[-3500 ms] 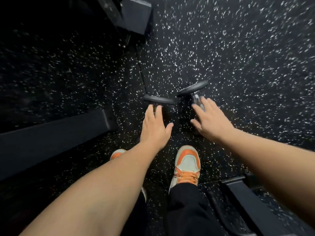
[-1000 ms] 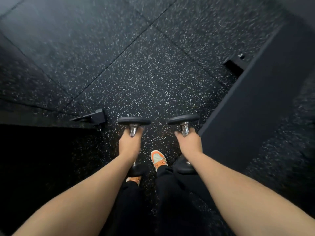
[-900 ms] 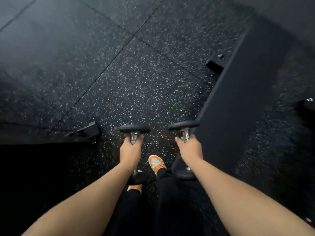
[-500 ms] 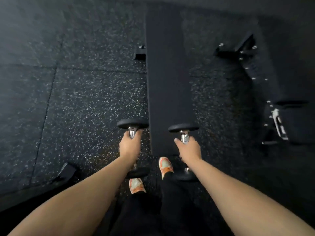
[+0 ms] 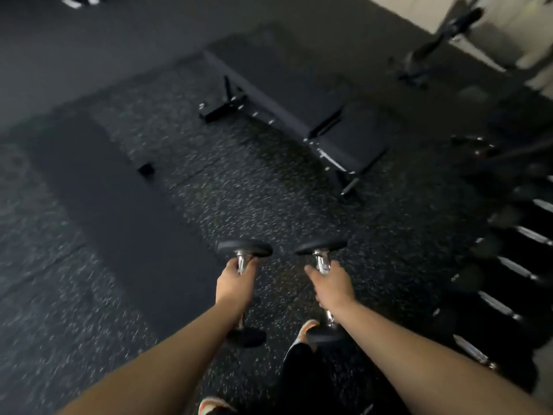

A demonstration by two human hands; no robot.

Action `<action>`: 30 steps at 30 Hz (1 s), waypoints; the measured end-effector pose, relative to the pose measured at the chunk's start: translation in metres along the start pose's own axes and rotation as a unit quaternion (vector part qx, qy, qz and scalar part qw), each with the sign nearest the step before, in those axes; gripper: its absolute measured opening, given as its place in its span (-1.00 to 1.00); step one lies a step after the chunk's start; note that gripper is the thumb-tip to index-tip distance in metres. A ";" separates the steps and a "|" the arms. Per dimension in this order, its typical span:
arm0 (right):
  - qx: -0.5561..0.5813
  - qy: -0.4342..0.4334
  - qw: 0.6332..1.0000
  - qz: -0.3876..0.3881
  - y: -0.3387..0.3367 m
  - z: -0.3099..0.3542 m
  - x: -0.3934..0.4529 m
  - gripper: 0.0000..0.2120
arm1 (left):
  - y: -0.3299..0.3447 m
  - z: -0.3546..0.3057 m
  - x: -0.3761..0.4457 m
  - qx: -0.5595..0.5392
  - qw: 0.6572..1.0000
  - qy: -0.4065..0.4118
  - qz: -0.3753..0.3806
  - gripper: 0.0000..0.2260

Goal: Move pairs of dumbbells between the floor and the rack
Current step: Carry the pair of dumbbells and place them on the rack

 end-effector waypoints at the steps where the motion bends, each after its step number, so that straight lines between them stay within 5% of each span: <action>1: 0.015 0.009 1.000 -0.004 -0.024 -0.003 0.013 -0.65 | 0.025 -0.020 0.004 0.009 1.000 0.015 0.017 -0.70; 13: 0.233 0.031 0.969 -0.071 -0.320 0.029 0.135 -0.71 | 0.311 -0.301 0.076 0.025 0.969 0.188 0.158 -0.66; 20: 0.367 0.063 0.923 -0.098 -0.436 0.055 0.198 -0.74 | 0.451 -0.414 0.128 0.016 0.938 0.232 0.257 -0.65; 30: 0.478 0.047 0.844 -0.239 -0.642 0.094 0.248 -0.77 | 0.649 -0.614 0.154 -0.013 0.861 0.331 0.385 -0.71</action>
Point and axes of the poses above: each hand's wrist, its own x-axis towards the middle knuckle, its own y-axis out of the palm, z = x × y, the point moved 8 cm from there along x, towards the middle knuckle, and after that the axes turned 14 degrees about y, right-handed, at the moved point
